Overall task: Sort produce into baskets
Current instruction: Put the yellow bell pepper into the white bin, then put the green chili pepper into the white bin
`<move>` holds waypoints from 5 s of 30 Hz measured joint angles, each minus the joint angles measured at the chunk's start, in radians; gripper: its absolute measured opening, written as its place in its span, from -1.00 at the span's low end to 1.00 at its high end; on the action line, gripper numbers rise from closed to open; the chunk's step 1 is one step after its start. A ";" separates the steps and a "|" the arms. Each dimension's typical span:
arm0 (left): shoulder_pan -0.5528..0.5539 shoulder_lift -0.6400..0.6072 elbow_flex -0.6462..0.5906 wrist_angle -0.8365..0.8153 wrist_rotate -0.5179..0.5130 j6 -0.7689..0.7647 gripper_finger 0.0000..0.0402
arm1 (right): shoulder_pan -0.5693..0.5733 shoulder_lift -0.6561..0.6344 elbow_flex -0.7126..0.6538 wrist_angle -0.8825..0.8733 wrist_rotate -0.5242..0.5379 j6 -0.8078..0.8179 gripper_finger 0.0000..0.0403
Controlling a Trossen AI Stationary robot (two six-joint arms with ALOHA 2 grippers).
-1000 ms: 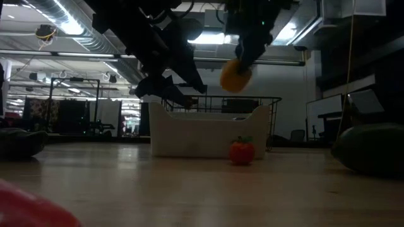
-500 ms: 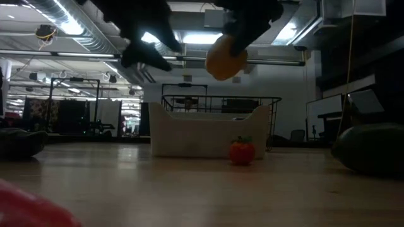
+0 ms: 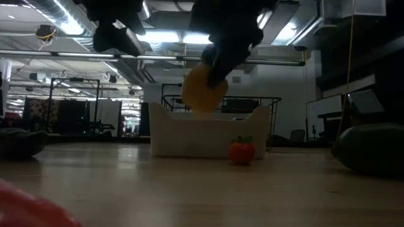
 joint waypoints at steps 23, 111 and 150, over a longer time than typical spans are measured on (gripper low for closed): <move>-0.060 -0.036 0.000 -0.334 0.097 0.023 0.18 | -0.001 0.117 0.000 0.030 -0.001 -0.001 0.59; -0.250 0.486 0.114 -0.179 0.077 0.331 -0.64 | -0.001 -0.672 -0.545 -0.208 0.047 0.469 0.85; 0.110 0.495 0.190 0.427 0.068 0.667 -0.58 | -0.001 -0.671 -0.545 -0.150 0.048 0.458 0.85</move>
